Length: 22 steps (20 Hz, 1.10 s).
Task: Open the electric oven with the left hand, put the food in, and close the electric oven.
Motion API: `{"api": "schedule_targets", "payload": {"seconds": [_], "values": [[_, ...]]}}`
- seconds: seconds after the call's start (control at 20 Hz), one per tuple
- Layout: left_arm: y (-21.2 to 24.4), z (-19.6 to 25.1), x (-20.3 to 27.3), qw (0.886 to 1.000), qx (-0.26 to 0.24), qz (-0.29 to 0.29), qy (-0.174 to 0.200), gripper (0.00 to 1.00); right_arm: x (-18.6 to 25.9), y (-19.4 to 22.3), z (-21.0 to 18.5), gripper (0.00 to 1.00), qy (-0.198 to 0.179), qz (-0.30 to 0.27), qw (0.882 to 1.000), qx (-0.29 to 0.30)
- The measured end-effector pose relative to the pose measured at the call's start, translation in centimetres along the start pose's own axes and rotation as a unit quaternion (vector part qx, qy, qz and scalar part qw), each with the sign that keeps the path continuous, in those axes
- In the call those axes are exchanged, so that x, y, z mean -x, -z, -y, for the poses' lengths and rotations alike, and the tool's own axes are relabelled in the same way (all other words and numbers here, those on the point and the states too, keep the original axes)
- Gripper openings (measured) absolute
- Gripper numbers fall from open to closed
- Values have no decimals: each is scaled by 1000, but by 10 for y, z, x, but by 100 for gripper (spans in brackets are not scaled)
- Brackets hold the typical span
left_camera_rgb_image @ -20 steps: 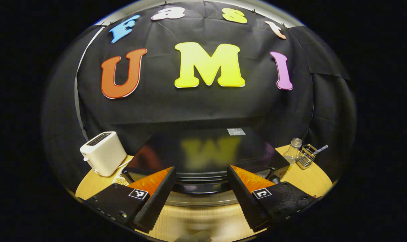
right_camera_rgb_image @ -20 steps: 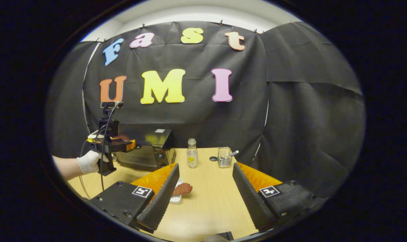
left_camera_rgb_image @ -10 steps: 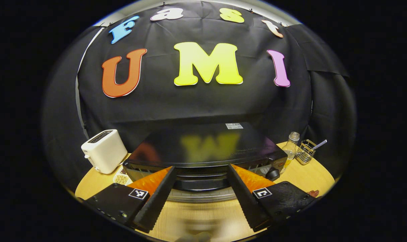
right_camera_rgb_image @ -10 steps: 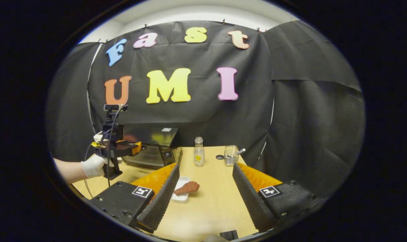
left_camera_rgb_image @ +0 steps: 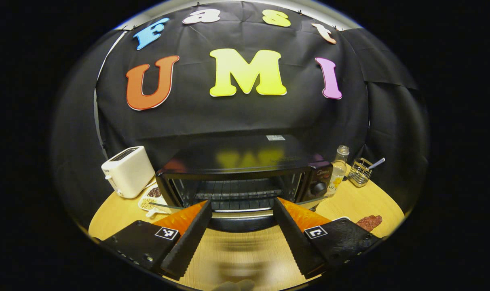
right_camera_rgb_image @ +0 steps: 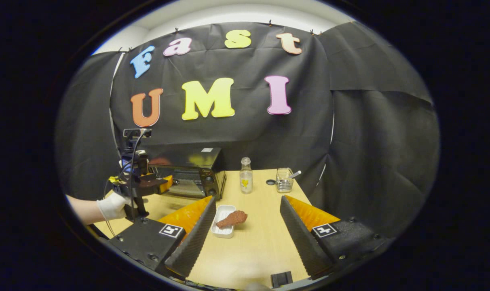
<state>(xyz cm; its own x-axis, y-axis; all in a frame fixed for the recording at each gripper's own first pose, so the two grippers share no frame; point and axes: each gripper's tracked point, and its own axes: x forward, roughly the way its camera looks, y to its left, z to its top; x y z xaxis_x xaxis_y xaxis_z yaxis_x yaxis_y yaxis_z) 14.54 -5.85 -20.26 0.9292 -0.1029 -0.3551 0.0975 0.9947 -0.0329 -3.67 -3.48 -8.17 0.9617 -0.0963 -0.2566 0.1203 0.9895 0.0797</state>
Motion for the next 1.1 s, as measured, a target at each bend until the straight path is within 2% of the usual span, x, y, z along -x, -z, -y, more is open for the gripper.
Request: {"api": "schedule_targets", "payload": {"seconds": [0.4, 0.65, 0.75, 0.8, 0.9, 1.0, 1.1], "values": [[57, 7, 28, 999, -2, -42, 0, 97, 5, 20, -8, 97, -15, -23, 1000, -6], [99, 9, 35, 996, 13, -92, -3, 97, 12, 24, -11, 100, -21, -27, 999, 0], [102, 9, 38, 995, 13, -97, -5, 98, 14, 27, -8, 100, -19, -29, 999, 2], [103, 9, 38, 995, 12, -98, -4, 97, 15, 29, -7, 96, -18, -32, 999, 3], [106, 11, 38, 995, 9, -101, -2, 96, 18, 31, -3, 100, -14, -33, 999, -1], [114, 11, 38, 993, 10, -113, -1, 95, 18, 33, -1, 96, -12, -36, 999, -3], [121, 13, 40, 992, 20, -128, 2, 95, 18, 36, 0, 100, -10, -38, 999, -4]]}}
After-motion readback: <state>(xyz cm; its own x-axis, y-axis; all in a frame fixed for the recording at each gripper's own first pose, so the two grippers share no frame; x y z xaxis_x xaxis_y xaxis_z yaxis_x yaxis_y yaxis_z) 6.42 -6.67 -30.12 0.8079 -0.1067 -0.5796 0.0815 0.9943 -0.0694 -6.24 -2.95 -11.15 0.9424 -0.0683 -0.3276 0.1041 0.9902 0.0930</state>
